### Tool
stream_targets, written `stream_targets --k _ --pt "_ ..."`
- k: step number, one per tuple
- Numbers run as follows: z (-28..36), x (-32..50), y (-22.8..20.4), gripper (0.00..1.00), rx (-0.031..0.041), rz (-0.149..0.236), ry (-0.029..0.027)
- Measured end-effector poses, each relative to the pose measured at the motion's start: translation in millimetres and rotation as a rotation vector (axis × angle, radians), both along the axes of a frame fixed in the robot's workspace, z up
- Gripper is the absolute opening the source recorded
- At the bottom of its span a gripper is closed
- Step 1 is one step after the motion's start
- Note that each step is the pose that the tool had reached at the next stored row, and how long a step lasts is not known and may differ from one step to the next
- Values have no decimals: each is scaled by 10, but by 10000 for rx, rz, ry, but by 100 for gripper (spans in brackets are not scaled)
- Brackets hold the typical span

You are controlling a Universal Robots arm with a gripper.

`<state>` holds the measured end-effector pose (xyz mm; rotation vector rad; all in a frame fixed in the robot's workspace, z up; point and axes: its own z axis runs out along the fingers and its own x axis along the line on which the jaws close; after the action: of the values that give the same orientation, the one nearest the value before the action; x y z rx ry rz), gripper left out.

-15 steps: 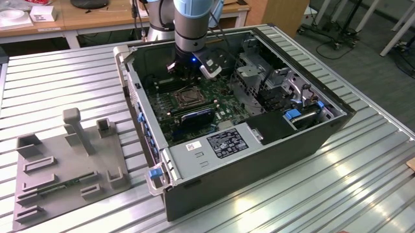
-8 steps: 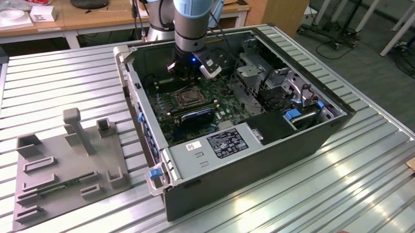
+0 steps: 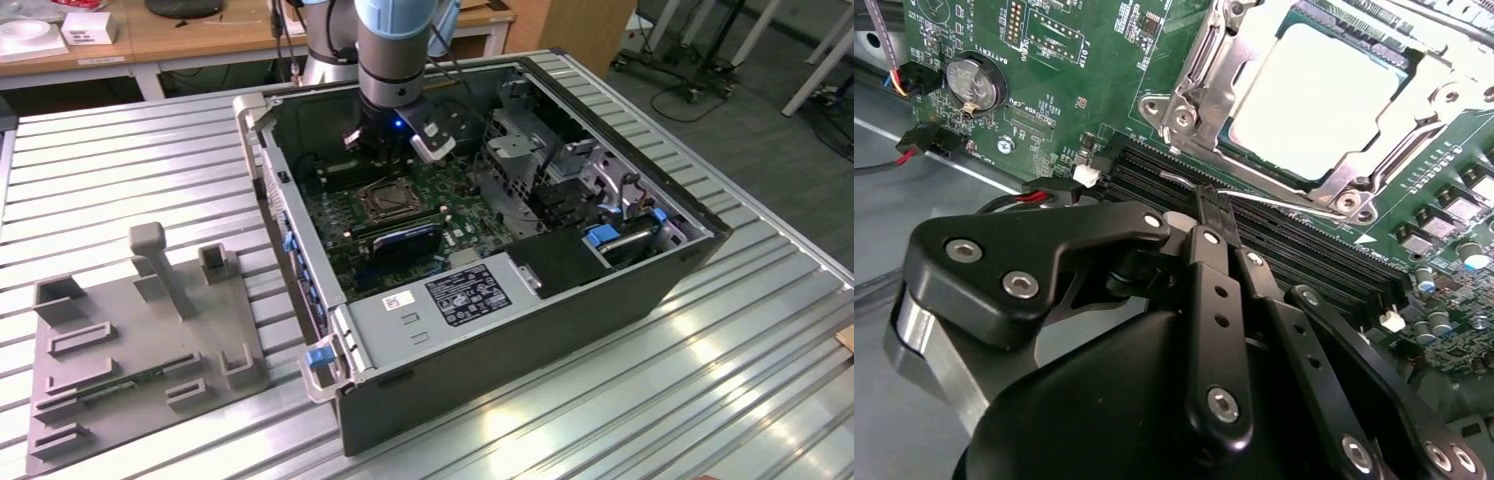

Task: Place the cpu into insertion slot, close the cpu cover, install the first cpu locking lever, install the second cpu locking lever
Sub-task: 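Install the first cpu locking lever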

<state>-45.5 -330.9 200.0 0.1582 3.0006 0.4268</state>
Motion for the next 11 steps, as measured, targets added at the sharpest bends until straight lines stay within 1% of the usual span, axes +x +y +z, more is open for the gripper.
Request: stream_targets --k 7,11 --pt "-1 -37 0 11 -1 1 -57" --pt "-12 -37 -1 11 -2 0 -132"
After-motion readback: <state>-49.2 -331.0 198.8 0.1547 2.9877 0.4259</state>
